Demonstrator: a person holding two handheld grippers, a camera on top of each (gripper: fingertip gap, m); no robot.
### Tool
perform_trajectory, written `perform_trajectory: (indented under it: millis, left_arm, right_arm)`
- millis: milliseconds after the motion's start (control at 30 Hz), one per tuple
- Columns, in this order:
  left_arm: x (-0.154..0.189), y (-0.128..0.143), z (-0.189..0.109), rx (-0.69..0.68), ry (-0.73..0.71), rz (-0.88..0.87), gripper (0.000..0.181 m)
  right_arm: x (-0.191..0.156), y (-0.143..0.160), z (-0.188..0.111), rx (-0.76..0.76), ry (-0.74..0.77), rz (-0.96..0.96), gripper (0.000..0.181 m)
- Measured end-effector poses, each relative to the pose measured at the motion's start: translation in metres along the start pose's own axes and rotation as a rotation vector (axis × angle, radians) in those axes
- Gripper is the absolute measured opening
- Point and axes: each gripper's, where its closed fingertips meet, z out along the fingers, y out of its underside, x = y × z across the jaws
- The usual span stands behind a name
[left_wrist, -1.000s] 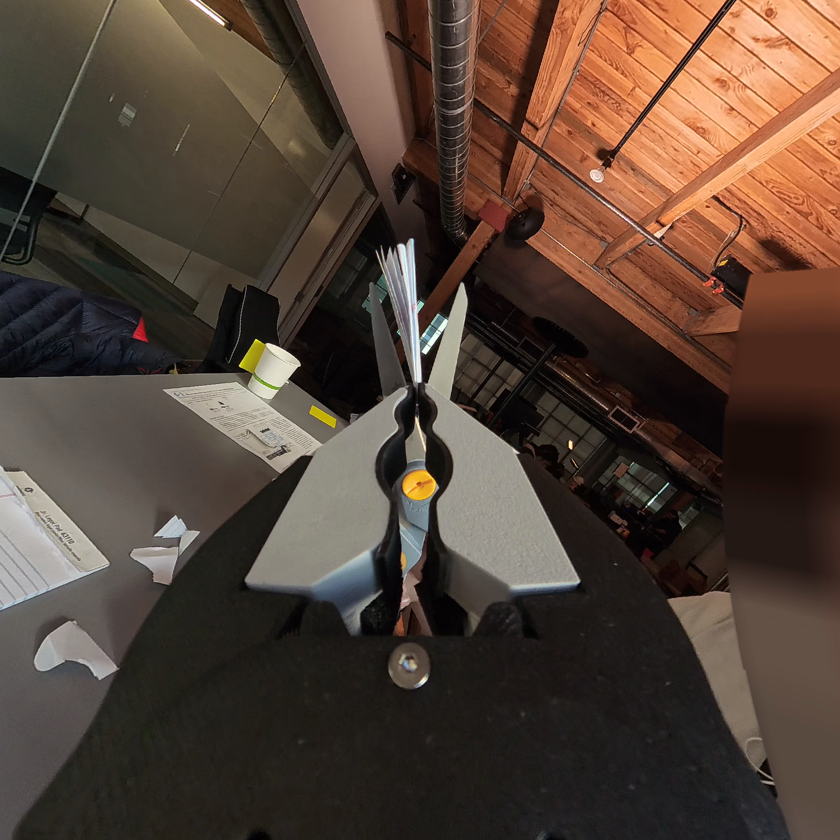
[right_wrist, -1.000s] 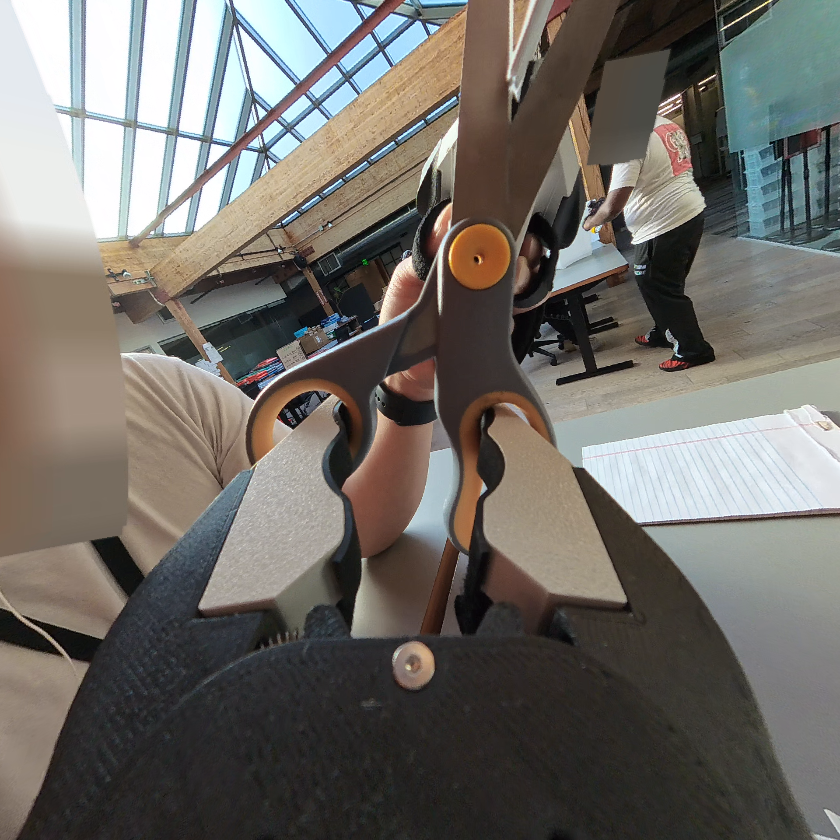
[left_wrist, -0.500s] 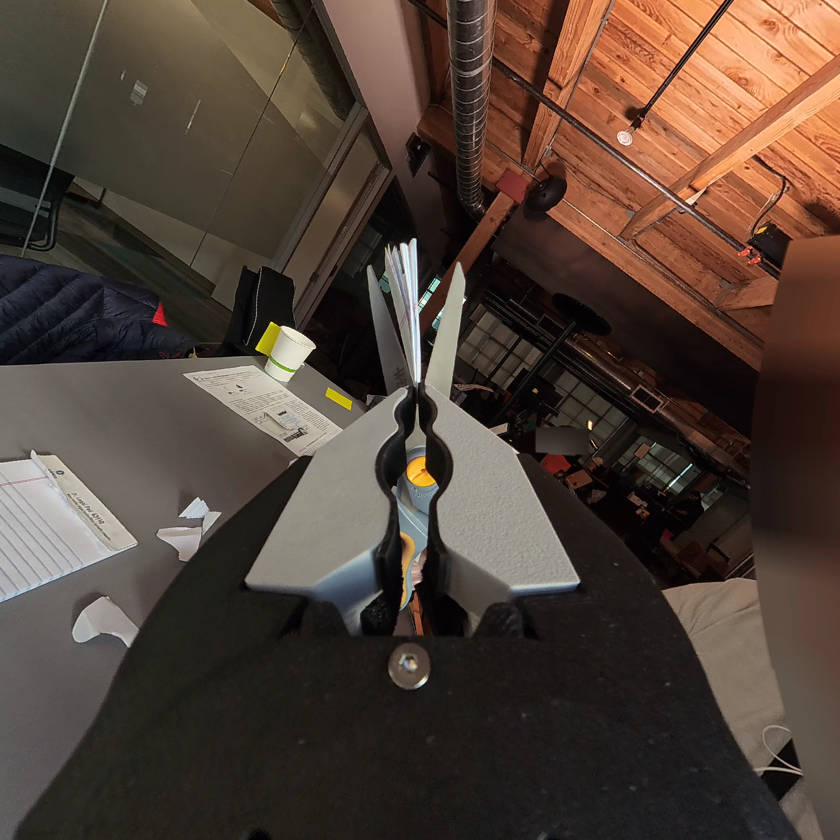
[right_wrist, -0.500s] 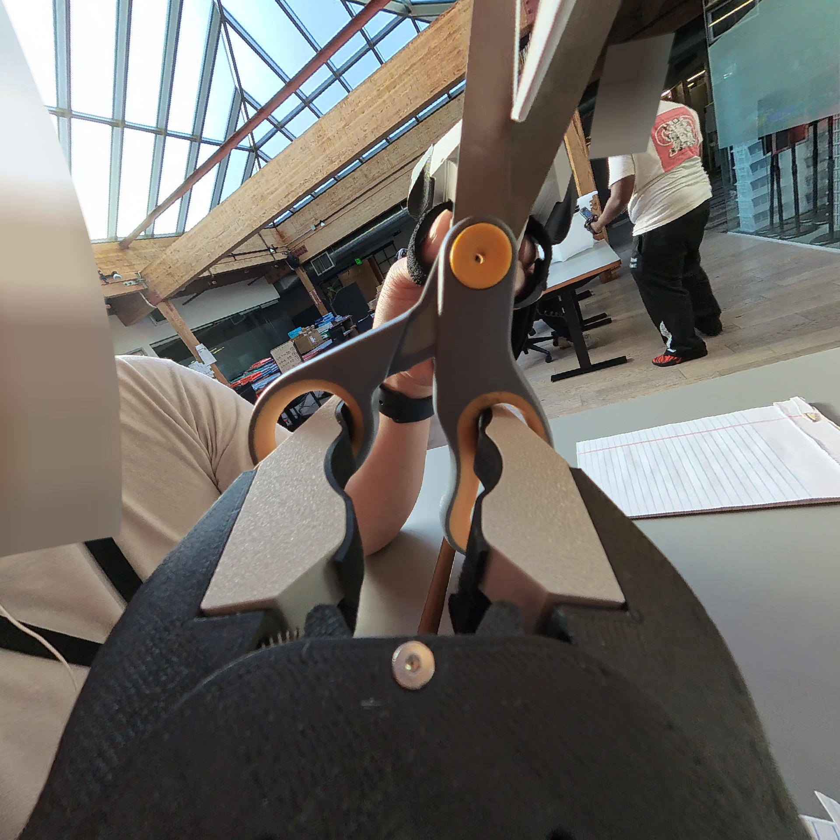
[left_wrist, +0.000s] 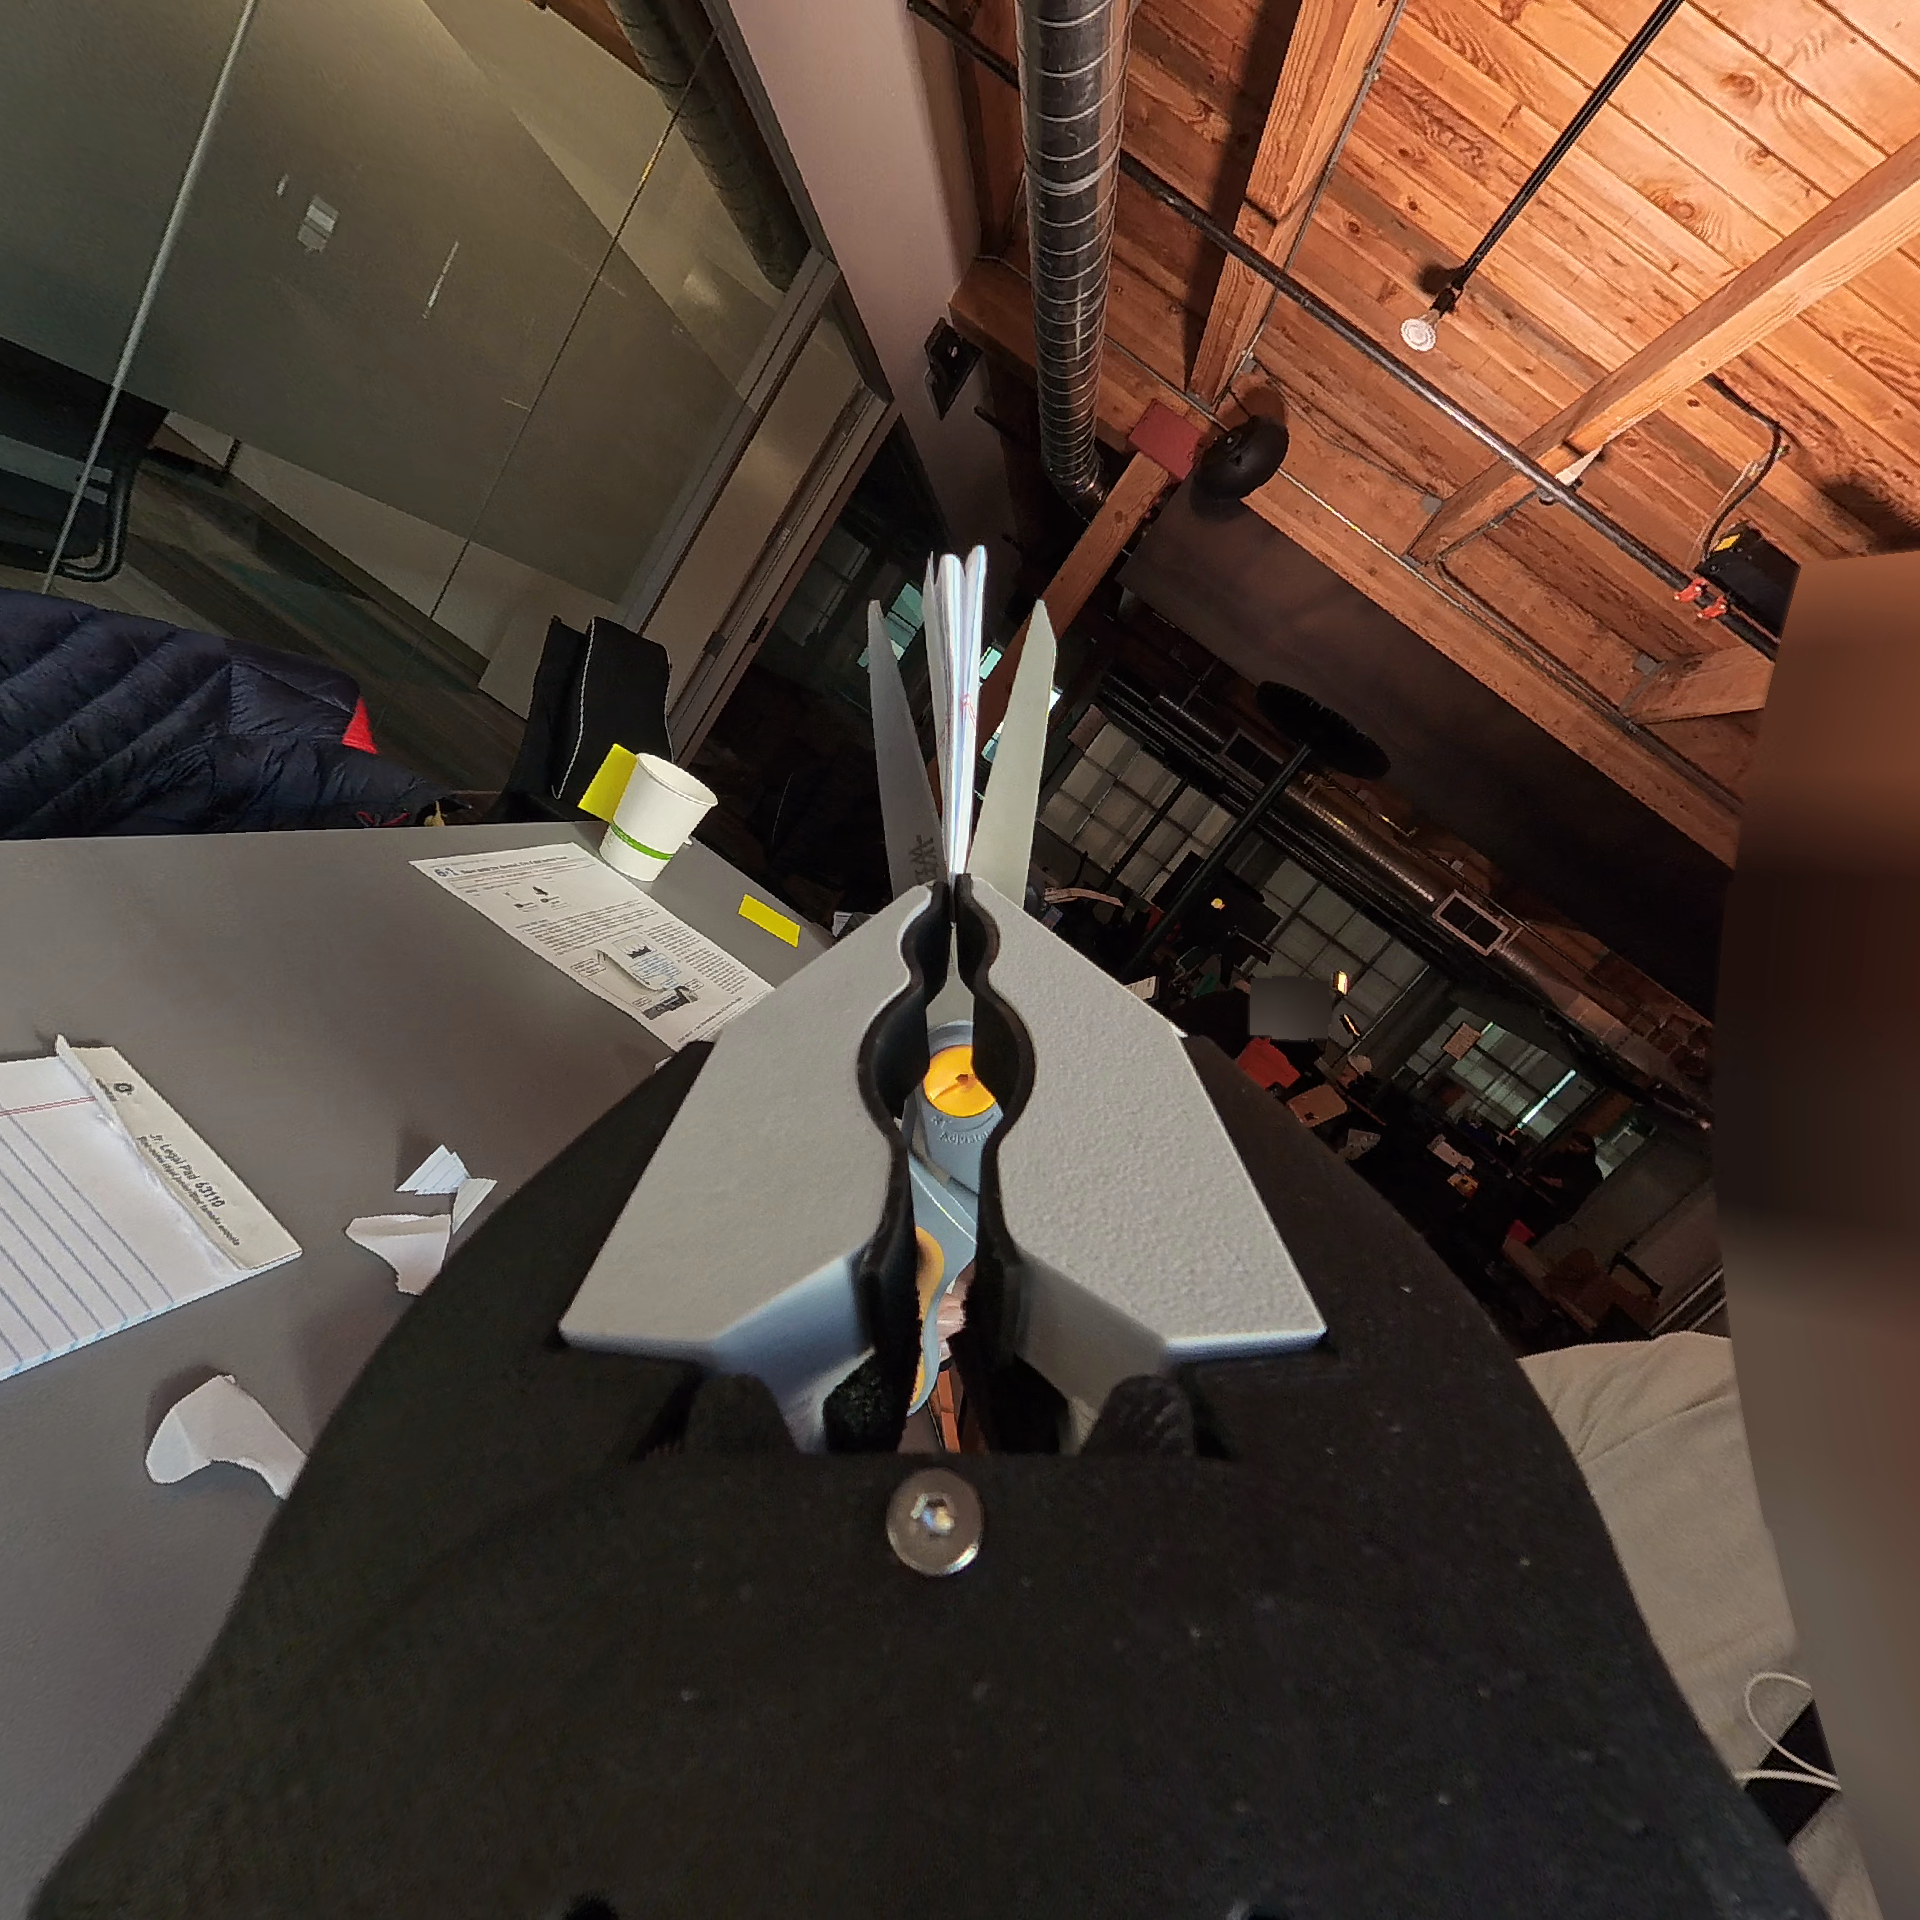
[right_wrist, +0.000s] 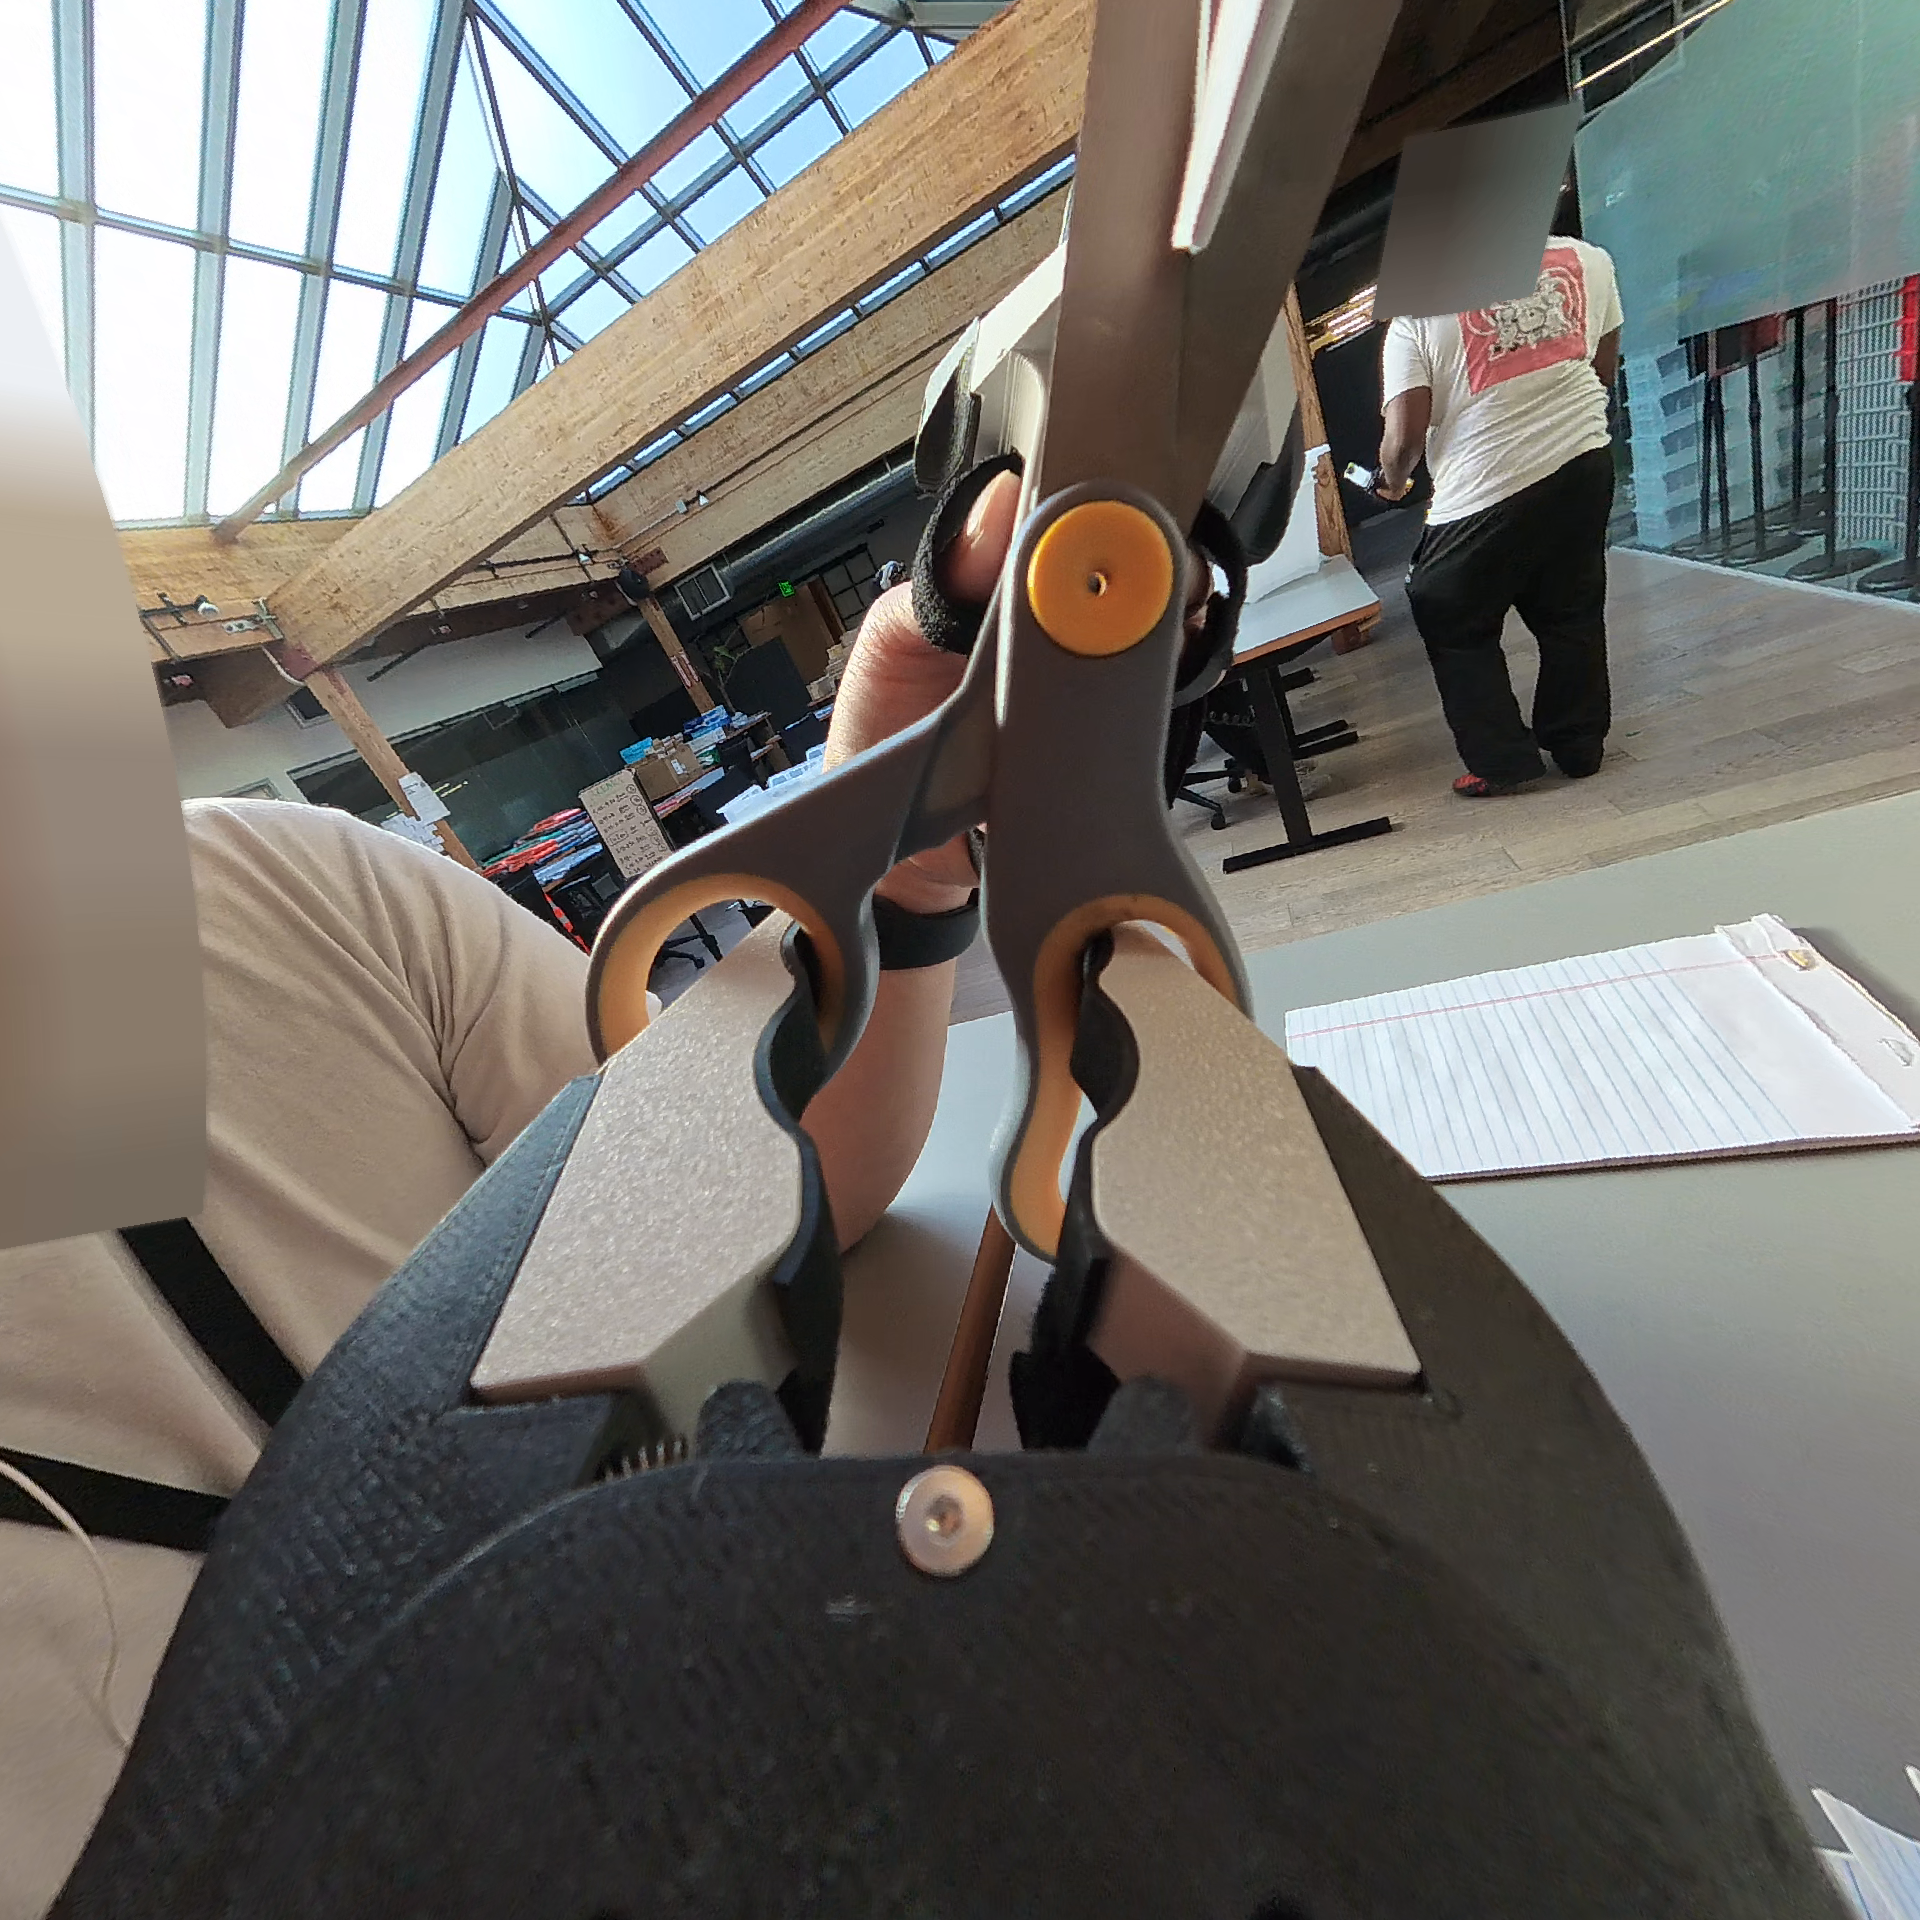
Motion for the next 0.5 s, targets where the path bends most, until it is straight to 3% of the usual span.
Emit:
perform_trajectory:
  millis: [500]
  left_arm:
    - [0.0003, 0.0005, 0.0016, 0.010, 0.024, -0.027, 0.000]
  right_arm:
    - [-0.0021, 0.0001, -0.0009, 0.000, -0.013, 0.004, 0.041]
